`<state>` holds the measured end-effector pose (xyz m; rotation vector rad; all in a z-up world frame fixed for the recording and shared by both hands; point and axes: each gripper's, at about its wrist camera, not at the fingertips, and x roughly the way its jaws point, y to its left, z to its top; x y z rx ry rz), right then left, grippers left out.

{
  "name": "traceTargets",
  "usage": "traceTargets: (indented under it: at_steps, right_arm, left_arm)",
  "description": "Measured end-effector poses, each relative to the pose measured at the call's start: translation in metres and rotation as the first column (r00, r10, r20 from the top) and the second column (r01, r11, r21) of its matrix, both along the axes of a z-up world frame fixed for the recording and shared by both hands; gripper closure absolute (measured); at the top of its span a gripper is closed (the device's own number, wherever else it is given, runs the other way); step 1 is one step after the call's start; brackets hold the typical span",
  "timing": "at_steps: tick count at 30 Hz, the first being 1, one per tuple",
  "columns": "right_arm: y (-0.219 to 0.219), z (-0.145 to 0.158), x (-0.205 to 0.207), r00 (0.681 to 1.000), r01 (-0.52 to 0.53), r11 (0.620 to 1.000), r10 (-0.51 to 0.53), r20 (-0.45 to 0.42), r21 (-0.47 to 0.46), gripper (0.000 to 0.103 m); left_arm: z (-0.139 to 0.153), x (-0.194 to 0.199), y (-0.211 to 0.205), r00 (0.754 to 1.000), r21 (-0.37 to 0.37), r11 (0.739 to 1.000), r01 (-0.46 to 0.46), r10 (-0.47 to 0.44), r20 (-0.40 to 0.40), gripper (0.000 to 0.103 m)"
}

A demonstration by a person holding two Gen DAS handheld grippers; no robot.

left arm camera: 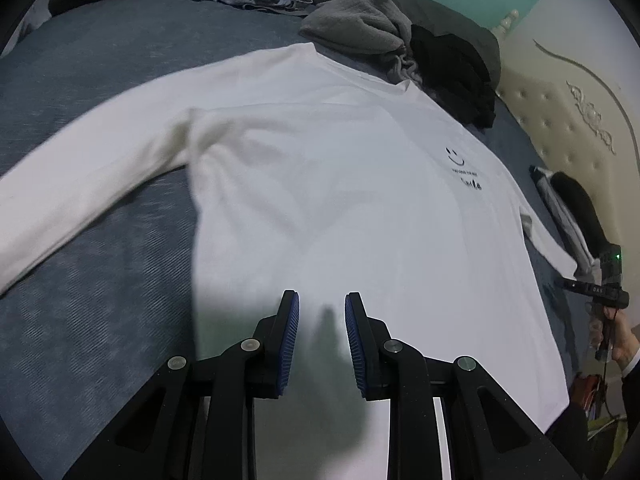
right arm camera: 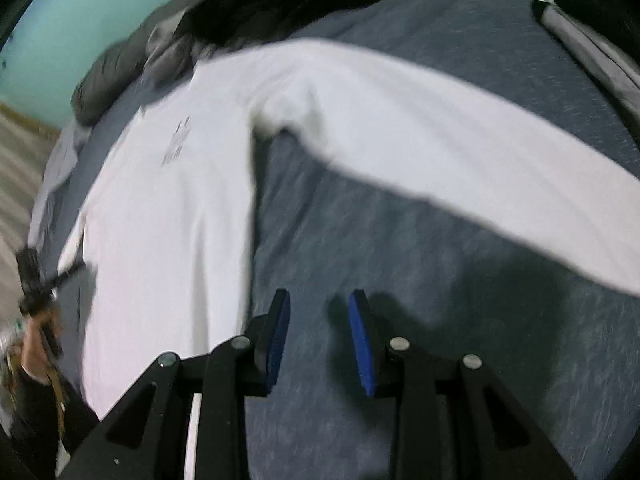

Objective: Fold clothes

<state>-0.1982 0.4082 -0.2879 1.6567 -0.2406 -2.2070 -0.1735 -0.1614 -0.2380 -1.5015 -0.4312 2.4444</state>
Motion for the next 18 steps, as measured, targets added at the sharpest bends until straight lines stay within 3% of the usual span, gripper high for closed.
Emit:
traceTargets:
  at_steps: [10, 18]
  right_arm:
    - [-0.037, 0.005, 0.075, 0.992, -0.127, 0.986, 0.124, 0.04, 0.107, 0.073]
    - [-0.044, 0.006, 0.125, 0.981, -0.194, 0.957, 0.191, 0.035, 0.218, 0.073]
  left_arm:
    - [0.039, 0.082, -0.015, 0.999, -0.048, 0.998, 0.034, -0.033, 0.027, 0.077]
    - [0.063, 0.125, -0.02, 0.999, -0.078, 0.996, 0.043, -0.042, 0.018, 0.076]
